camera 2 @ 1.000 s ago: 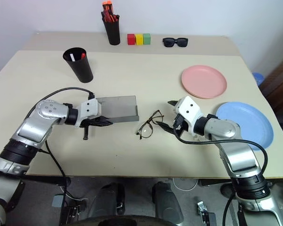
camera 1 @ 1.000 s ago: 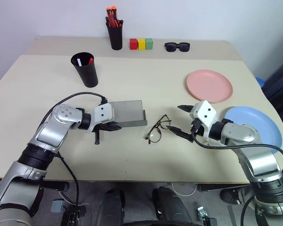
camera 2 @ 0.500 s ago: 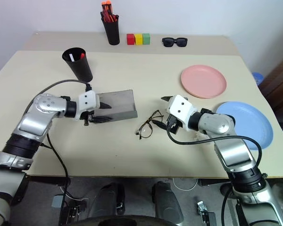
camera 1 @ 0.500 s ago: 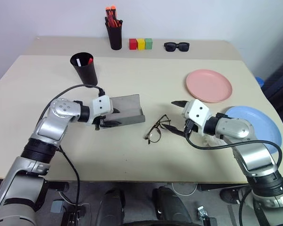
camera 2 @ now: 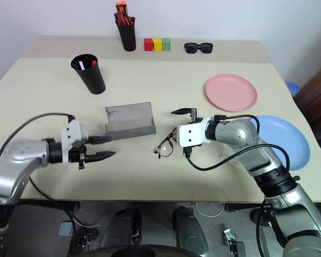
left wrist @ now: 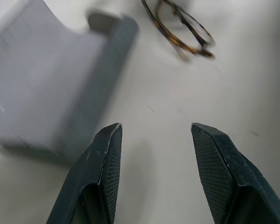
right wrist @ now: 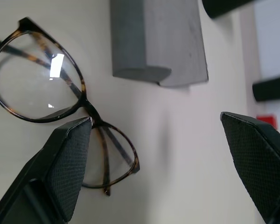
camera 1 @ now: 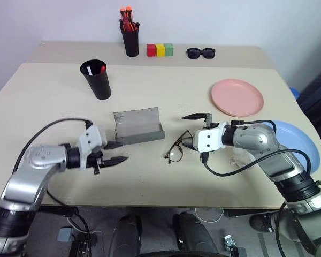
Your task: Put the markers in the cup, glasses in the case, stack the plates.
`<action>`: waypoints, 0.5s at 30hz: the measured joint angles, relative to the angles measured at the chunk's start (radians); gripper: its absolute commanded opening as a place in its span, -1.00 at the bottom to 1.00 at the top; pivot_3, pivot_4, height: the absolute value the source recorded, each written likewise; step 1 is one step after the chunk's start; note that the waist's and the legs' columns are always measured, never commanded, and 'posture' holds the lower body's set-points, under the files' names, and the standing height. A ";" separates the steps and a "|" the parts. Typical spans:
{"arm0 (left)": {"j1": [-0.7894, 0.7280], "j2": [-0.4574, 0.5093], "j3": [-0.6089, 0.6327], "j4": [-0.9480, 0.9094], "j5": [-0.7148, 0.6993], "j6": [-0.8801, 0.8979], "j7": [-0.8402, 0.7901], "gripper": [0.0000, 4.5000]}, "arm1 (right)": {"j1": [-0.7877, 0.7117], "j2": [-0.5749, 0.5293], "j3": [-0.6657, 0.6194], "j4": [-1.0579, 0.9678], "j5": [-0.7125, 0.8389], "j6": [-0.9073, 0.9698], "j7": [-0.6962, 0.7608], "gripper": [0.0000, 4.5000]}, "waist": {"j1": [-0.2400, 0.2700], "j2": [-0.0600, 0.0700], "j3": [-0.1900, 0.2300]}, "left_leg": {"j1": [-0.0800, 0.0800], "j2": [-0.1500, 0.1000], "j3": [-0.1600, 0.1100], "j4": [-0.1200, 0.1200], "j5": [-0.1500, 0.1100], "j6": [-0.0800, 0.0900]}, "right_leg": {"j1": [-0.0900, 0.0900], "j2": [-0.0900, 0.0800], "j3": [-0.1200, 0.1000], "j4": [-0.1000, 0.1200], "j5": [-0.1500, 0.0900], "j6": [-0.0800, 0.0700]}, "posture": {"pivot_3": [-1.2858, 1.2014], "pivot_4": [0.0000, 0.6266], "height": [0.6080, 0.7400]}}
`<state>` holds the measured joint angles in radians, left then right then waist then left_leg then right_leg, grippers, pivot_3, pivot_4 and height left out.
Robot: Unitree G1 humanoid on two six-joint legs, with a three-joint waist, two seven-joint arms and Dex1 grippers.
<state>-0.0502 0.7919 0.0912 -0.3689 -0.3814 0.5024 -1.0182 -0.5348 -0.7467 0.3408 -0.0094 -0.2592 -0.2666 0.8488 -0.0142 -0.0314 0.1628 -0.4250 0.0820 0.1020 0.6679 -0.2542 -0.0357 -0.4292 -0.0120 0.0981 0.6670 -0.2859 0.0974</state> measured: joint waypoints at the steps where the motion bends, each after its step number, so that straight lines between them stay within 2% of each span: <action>1: 0.021 -0.008 0.011 -0.021 -0.008 0.015 0.019 0.05 | -0.007 0.000 0.006 0.017 -0.015 -0.032 -0.001 1.00 | 0.000 0.000 0.000 | 0.000 0.000 0.000 0.000 0.000 0.000 | 0.000 0.000 0.000 0.000 0.000 0.000 | 0.03 -0.52 0.73; 6: 0.092 -0.036 0.041 -0.096 -0.048 0.065 0.091 0.05 | -0.046 0.000 0.033 0.122 -0.096 -0.178 -0.029 1.00 | -0.004 0.000 0.000 | 0.001 0.000 0.000 0.000 0.000 0.000 | 0.000 0.000 0.000 0.000 0.000 0.000 | 0.03 -0.52 0.73; 15: 0.119 -0.054 0.043 -0.108 -0.079 0.095 0.155 0.05 | -0.091 0.022 0.060 0.241 -0.171 -0.327 -0.059 1.00 | -0.006 0.000 0.000 | 0.002 0.000 0.001 0.000 0.000 0.000 | 0.001 0.000 0.001 0.000 0.000 -0.001 | 0.03 -0.52 0.73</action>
<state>0.0693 0.7377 0.1342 -0.4767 -0.4607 0.5977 -0.8628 -0.6253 -0.7244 0.4010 0.2317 -0.4297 -0.5935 0.7898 -0.0207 -0.0313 0.1628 -0.4231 0.0821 0.1028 0.6679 -0.2542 -0.0358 -0.4285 -0.0119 0.0987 0.6672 -0.2859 0.0969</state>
